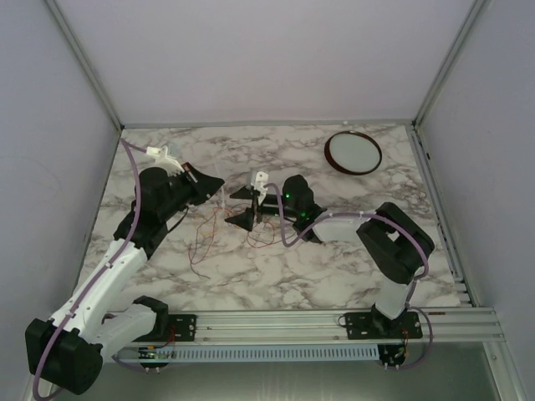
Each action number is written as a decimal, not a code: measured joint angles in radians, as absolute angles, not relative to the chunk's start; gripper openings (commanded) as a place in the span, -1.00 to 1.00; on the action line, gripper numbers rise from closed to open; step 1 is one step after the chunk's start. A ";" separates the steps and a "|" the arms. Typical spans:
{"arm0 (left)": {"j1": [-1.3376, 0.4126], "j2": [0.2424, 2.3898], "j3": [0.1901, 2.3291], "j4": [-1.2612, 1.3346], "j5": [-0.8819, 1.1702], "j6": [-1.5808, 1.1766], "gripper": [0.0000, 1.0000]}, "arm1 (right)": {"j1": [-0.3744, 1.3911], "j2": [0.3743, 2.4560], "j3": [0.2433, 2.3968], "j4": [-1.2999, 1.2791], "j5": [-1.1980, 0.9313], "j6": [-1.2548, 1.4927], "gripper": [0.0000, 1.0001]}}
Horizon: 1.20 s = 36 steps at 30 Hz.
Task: Zip-tie the wires
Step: Adjust the cable at the center of the board.
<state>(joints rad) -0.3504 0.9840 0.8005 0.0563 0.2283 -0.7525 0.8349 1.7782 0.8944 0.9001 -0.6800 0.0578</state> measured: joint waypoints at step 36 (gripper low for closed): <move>-0.350 0.894 0.796 0.023 0.198 -0.730 -1.00 | 0.800 1.663 0.879 0.582 -0.616 0.001 -1.00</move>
